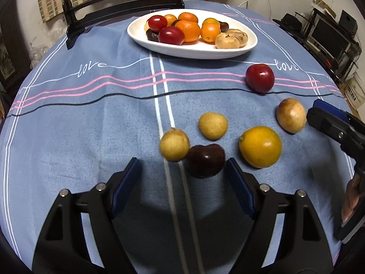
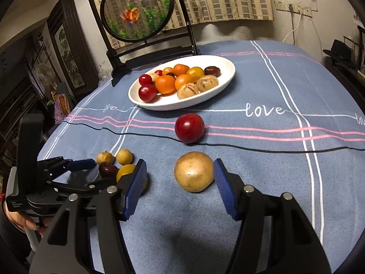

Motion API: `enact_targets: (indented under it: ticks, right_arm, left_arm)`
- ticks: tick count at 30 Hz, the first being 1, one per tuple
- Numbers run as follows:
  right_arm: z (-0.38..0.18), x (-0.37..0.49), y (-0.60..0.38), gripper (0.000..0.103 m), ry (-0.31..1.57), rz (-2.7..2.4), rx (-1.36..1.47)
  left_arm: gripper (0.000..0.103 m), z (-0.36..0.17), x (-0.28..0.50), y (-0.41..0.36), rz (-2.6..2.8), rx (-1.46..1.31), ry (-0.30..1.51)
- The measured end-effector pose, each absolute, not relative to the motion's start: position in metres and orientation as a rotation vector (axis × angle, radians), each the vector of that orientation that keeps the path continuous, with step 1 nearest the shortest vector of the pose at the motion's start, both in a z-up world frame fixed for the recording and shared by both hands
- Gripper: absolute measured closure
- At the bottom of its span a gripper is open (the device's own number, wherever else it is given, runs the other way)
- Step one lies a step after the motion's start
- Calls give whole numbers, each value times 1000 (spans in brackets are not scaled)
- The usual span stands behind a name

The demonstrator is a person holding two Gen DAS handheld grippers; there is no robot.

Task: Organize fruits
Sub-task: 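Move the left gripper down toward the dark plum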

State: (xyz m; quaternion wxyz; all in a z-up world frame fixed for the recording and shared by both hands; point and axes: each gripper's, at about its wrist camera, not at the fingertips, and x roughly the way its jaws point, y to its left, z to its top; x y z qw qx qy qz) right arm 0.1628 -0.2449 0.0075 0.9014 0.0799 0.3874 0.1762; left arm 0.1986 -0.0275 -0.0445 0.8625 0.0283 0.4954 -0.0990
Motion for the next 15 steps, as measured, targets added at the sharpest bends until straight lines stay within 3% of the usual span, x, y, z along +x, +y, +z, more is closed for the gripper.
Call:
enact_targets:
  ticks: [5, 8, 15]
  right_arm:
    - [8, 162, -247, 42, 802, 361, 164]
    - [9, 160, -246, 42, 794, 364, 156]
    - [9, 159, -247, 42, 788, 358, 153]
  left_arm:
    - [31, -44, 204, -34, -187, 38, 1047]
    - [45, -42, 212, -33, -151, 6, 1059]
    - [52, -40, 211, -34, -142, 7, 1049]
